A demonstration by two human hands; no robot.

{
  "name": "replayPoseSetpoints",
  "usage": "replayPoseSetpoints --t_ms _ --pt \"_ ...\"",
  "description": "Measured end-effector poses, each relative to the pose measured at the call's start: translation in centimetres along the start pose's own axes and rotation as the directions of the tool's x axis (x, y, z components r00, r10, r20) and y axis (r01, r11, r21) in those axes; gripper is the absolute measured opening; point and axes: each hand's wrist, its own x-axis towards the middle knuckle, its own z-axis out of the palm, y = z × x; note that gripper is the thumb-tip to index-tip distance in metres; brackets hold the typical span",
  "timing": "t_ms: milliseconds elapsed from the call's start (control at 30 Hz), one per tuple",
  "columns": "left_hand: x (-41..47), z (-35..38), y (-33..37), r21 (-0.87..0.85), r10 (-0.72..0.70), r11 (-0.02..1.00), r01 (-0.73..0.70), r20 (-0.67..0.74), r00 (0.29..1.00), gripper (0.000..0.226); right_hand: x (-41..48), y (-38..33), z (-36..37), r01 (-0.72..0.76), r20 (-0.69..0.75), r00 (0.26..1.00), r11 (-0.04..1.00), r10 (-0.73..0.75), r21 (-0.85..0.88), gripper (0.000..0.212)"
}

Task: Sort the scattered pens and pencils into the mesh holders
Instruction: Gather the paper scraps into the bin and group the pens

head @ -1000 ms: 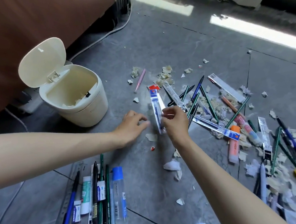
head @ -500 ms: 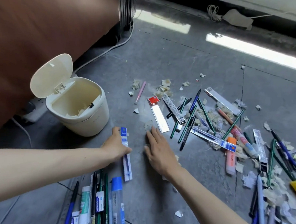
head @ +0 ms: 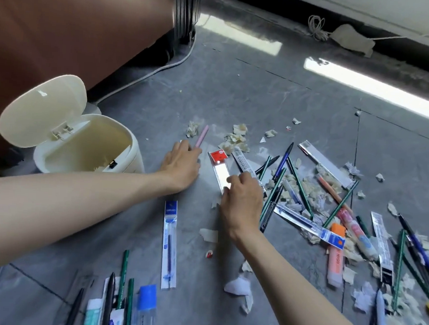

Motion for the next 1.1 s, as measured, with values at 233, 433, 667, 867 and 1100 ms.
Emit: replayPoseSetpoints --t_ms 233,433,667,867,1100 --pt "3.2 0.4 1.7 -0.072 -0.215 0.975 0.212 -0.039 0.976 0.033 4.9 3.0 -1.4 -0.288 0.143 0.95 0.956 0.278 0.052 0.018" --pt "-1.0 2.1 3.5 -0.395 -0.384 0.83 0.394 0.108 0.917 0.035 4.5 1.9 -1.0 -0.399 0.218 0.911 0.88 0.349 0.258 0.004" --pt "-2.4 1.3 4.1 -0.43 -0.302 0.828 0.359 0.197 0.933 0.046 3.8 0.9 -0.2 -0.412 0.357 0.874 0.892 0.329 0.185 0.045" --pt "-2.9 1.1 3.5 -0.434 -0.141 0.859 0.272 0.31 0.94 0.03 4.6 0.8 -0.6 -0.496 0.451 0.811 0.846 0.372 0.195 0.039" --pt "-2.8 0.6 3.6 -0.488 -0.118 0.816 0.311 0.387 0.914 0.037 4.1 1.3 -1.0 -0.588 0.563 0.715 0.792 0.416 0.162 0.036"
